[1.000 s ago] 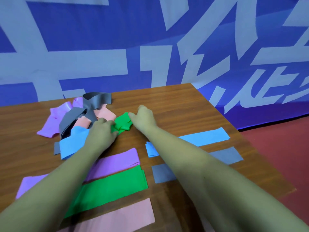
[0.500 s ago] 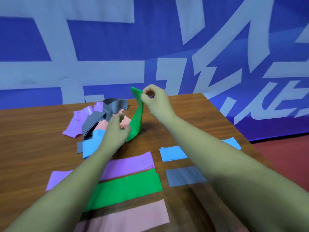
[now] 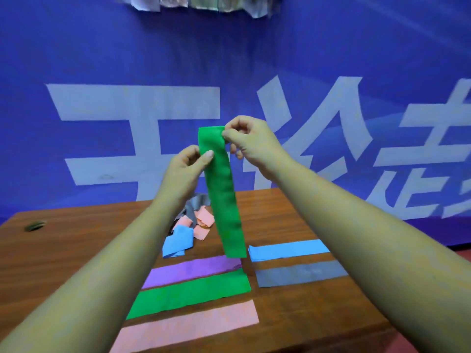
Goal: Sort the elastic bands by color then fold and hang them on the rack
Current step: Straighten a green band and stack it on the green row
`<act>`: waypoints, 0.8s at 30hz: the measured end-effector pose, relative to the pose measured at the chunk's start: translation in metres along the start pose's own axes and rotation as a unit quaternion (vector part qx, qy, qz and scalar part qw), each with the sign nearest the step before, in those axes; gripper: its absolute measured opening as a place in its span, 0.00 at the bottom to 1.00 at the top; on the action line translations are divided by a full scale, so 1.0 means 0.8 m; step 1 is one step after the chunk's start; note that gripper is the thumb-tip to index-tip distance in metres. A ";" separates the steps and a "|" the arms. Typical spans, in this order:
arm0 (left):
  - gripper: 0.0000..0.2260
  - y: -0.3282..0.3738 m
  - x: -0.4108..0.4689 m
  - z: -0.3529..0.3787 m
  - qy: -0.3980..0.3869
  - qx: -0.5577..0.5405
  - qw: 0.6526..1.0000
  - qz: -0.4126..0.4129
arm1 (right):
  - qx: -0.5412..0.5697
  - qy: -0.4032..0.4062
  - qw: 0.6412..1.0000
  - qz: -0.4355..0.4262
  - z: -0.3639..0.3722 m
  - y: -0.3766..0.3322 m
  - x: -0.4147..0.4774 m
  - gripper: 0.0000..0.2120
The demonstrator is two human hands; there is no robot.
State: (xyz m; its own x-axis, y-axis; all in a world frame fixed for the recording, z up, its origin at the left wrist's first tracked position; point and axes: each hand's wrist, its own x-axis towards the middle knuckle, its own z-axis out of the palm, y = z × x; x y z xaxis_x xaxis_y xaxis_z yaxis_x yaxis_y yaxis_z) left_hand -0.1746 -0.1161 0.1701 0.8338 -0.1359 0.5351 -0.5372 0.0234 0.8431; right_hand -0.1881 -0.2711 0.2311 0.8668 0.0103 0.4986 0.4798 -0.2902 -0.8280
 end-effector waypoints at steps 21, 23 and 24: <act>0.04 0.038 -0.136 -0.062 -0.049 0.029 0.992 -0.116 | 0.093 -0.131 0.961 0.226 0.064 -0.017 -0.110 0.04; 0.05 0.035 -0.140 -0.065 -0.045 0.041 0.991 -0.120 | 0.085 -0.137 0.960 0.231 0.067 -0.017 -0.112 0.07; 0.05 0.037 -0.143 -0.065 -0.044 0.043 0.991 -0.118 | 0.077 -0.146 0.959 0.232 0.067 -0.018 -0.113 0.11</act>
State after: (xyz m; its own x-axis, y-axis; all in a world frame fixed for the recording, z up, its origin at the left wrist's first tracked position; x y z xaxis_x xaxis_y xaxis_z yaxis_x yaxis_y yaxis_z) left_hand -0.2792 -0.0486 0.1363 0.9251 -0.2140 0.3136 -0.3408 -0.1037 0.9344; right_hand -0.2659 -0.2166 0.1841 0.9820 0.1887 -0.0071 0.0283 -0.1841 -0.9825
